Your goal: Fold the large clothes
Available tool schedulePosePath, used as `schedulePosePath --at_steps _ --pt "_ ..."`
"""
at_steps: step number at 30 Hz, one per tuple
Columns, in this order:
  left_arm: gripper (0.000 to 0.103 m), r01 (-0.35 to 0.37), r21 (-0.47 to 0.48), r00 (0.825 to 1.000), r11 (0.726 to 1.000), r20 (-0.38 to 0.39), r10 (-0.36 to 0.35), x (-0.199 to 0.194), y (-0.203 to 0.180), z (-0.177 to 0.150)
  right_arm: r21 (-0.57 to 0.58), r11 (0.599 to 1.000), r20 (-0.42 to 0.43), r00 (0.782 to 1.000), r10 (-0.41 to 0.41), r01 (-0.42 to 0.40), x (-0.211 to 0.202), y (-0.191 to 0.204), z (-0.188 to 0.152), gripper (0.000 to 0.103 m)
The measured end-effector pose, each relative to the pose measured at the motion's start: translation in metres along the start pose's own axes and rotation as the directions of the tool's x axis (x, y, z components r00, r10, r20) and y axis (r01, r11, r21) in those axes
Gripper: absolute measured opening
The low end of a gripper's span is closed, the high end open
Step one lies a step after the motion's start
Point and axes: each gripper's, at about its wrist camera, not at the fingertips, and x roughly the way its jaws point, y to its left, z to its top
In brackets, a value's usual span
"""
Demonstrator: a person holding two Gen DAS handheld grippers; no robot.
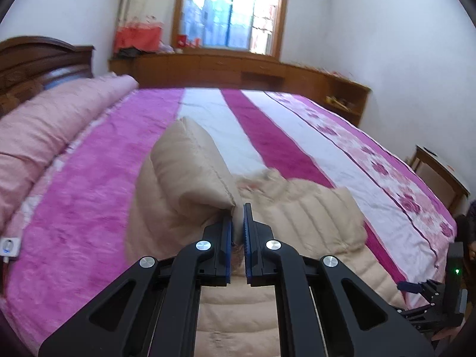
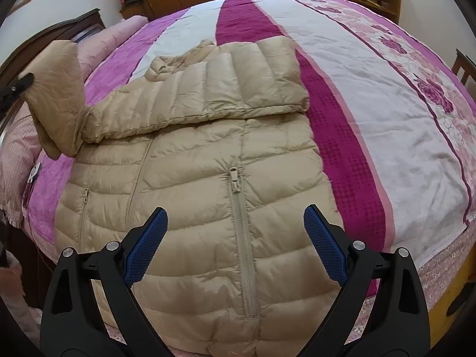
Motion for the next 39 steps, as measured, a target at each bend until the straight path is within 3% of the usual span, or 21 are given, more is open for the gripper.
schedulePosePath --at_steps 9,15,22,24,26,27,31,34,39 --pt "0.008 0.090 -0.029 0.981 0.995 -0.171 -0.094 0.066 -0.027 -0.045 0.019 1.000 -0.005 1.000 -0.009 0.009 0.003 -0.010 -0.002 0.092" --pt "0.008 0.089 -0.022 0.955 0.996 -0.283 -0.092 0.107 -0.041 -0.072 0.052 0.998 -0.016 1.000 -0.022 0.023 0.006 -0.021 -0.004 0.092" --pt "0.010 0.082 0.002 0.932 0.997 -0.355 -0.076 0.131 -0.048 -0.090 0.071 0.997 -0.019 0.999 -0.027 0.029 0.009 -0.029 -0.005 0.092" --pt "0.021 0.082 0.013 0.929 0.997 -0.363 -0.072 0.131 -0.050 -0.092 0.074 0.997 -0.020 0.999 -0.028 0.029 0.009 -0.031 -0.005 0.092" --pt "0.050 0.105 0.014 0.925 0.994 -0.369 -0.093 0.126 -0.055 -0.092 0.078 0.996 -0.022 0.999 -0.028 0.030 0.010 -0.032 -0.005 0.092" --pt "0.055 0.108 0.017 0.925 0.994 -0.369 -0.094 0.123 -0.057 -0.092 0.081 0.996 -0.023 0.999 -0.028 0.029 0.010 -0.033 -0.005 0.092" --pt "0.058 0.100 0.018 0.920 0.995 -0.382 -0.086 0.105 -0.062 -0.093 0.078 0.997 -0.013 1.000 -0.018 0.019 0.007 -0.032 -0.004 0.092" --pt "0.067 0.094 -0.014 0.911 0.995 -0.401 -0.092 0.089 -0.056 -0.095 0.057 0.998 -0.003 1.000 -0.009 0.009 0.004 -0.026 -0.001 0.092" --pt "0.067 0.001 -0.012 0.915 1.000 -0.404 -0.006 0.060 -0.033 -0.103 0.036 0.999 0.010 1.000 -0.005 0.005 0.001 -0.012 0.007 0.092"
